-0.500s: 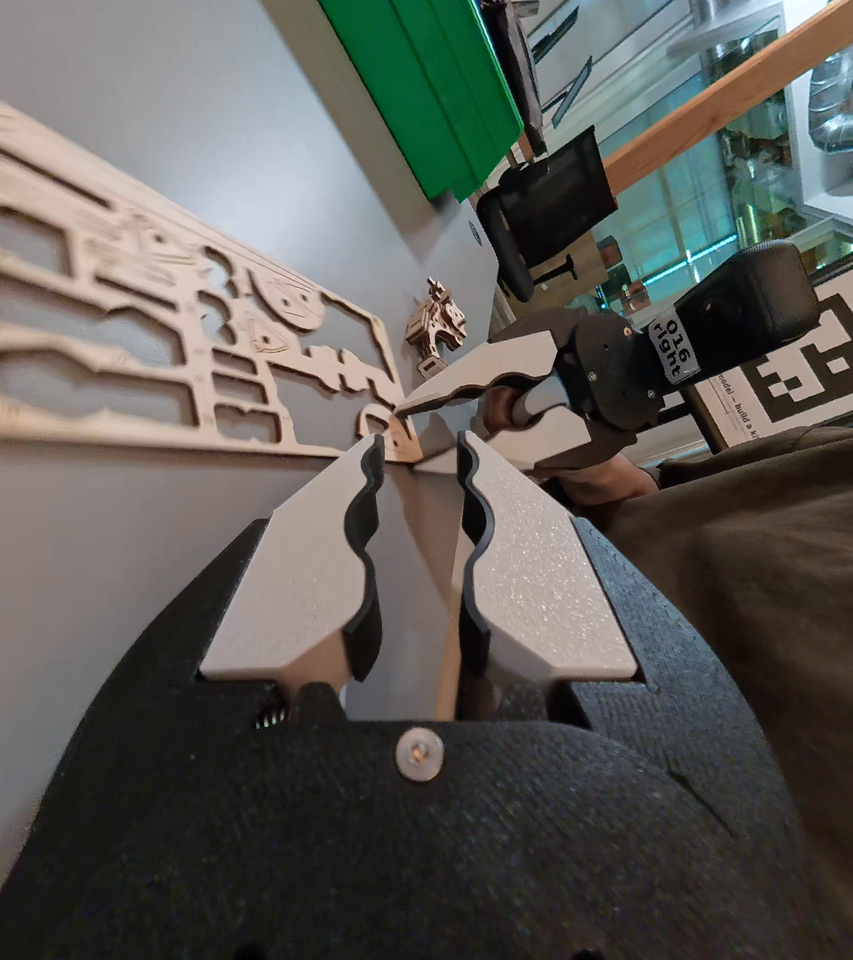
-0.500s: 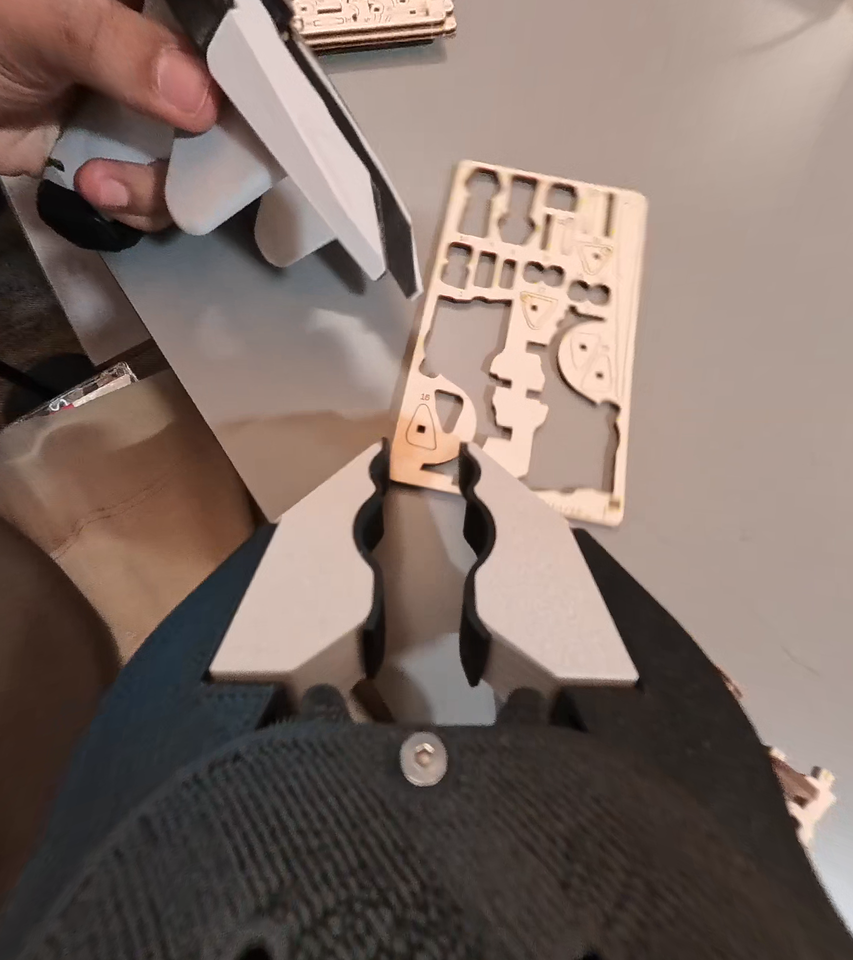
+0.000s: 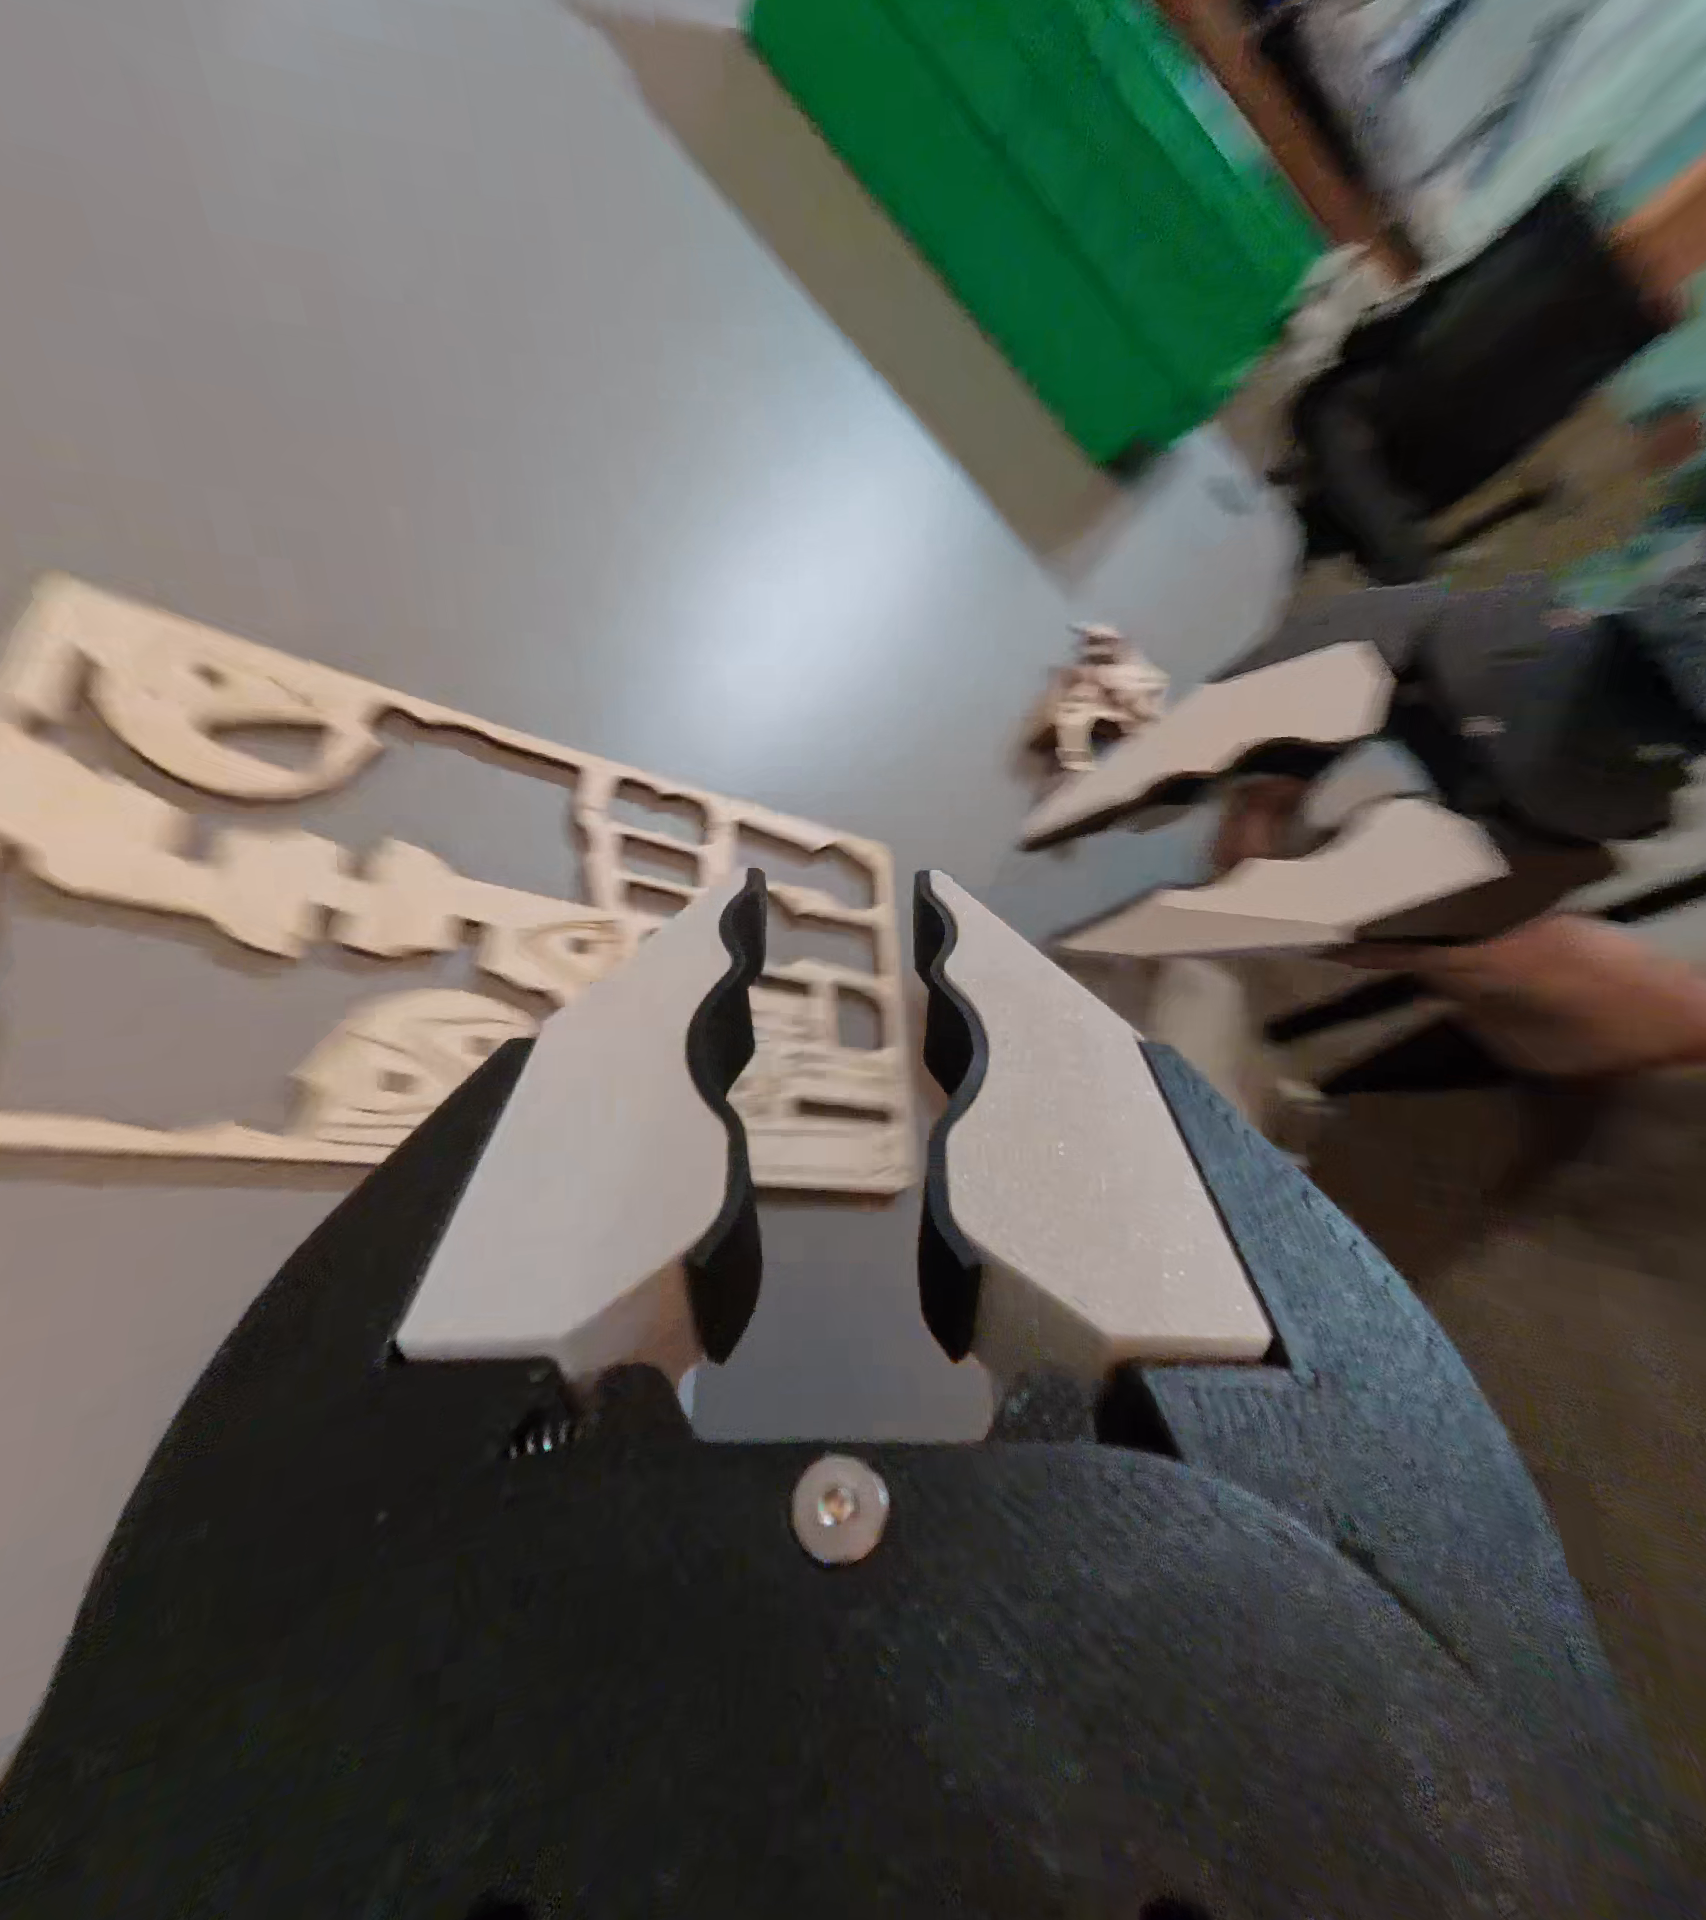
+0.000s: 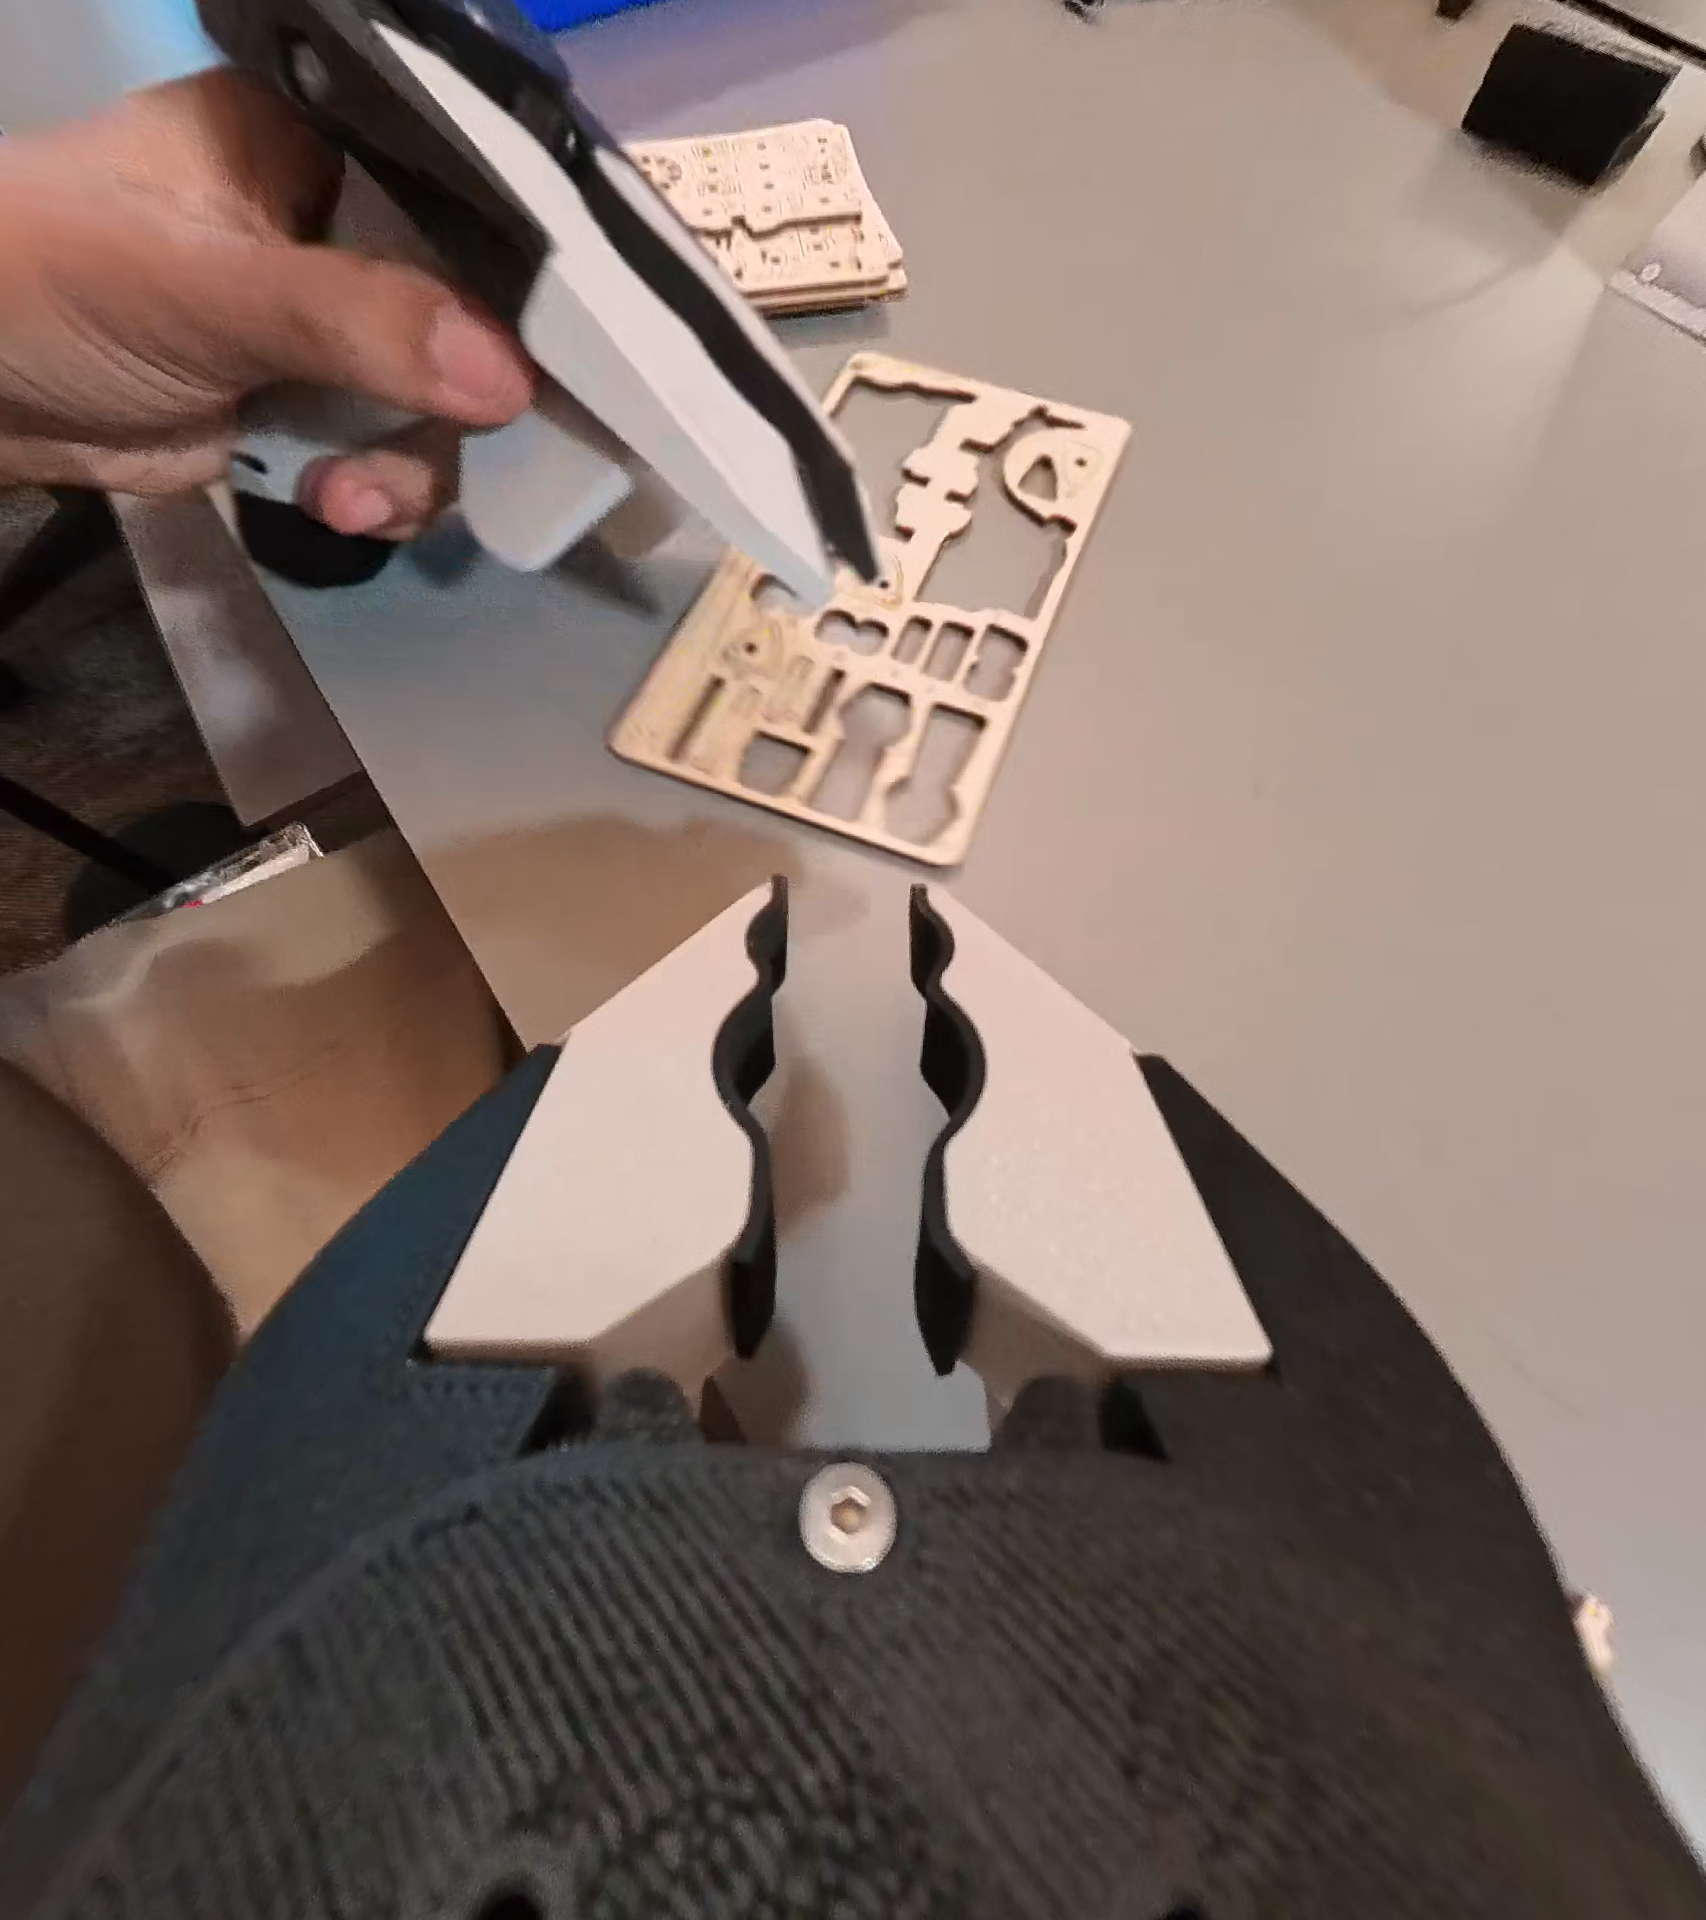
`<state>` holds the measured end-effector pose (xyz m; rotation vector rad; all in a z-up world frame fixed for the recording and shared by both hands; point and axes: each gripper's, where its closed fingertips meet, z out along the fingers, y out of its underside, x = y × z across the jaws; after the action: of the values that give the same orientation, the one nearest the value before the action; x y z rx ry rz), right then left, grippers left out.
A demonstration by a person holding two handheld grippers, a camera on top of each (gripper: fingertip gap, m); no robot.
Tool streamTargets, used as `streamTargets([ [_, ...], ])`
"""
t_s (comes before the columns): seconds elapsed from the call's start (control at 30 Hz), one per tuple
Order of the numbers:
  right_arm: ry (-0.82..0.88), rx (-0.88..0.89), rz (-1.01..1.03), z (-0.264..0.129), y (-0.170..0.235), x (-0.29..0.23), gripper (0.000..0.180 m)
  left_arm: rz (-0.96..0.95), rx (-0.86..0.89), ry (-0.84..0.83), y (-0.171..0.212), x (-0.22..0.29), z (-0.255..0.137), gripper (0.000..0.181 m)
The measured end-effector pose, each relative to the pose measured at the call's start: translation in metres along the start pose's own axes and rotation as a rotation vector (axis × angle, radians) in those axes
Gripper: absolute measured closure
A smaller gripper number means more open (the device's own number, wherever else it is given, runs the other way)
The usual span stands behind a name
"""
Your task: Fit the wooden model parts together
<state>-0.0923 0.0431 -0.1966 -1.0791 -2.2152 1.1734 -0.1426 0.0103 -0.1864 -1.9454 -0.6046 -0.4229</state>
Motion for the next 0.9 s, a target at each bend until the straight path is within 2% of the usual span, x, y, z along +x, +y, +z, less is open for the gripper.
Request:
streamTargets([
  [0.07,-0.009,0.013,0.008,0.001,-0.003,-0.002,0.157,0.121,-0.03,-0.211,-0.007,-0.02,0.0,0.139],
  [0.1,-0.012,0.013,0.009,0.001,-0.003,-0.003,0.157,0.165,-0.071,-0.27,-0.006,-0.024,0.003,0.138],
  [0.2,-0.012,-0.008,0.001,0.002,0.0,-0.005,0.156,0.214,-0.227,-0.33,0.016,-0.03,0.015,0.137],
  [0.4,-0.011,-0.02,0.003,0.0,0.005,-0.006,0.15,0.202,-0.128,-0.317,0.002,-0.027,-0.002,0.14],
  [0.57,-0.027,-0.018,0.002,-0.001,0.004,-0.01,0.149,0.129,-0.098,-0.424,-0.004,-0.061,-0.036,0.136],
  [0.7,-0.061,-0.031,0.006,0.001,0.006,-0.016,0.149,0.037,-0.144,-0.468,0.009,-0.082,-0.043,0.137],
  [0.83,-0.064,-0.05,-0.006,0.003,0.009,-0.018,0.149,-0.004,-0.186,-0.349,0.015,-0.055,-0.038,0.152],
  [0.9,-0.066,-0.05,-0.005,0.003,0.009,-0.018,0.149,0.013,-0.186,-0.344,0.015,-0.047,-0.039,0.157],
])
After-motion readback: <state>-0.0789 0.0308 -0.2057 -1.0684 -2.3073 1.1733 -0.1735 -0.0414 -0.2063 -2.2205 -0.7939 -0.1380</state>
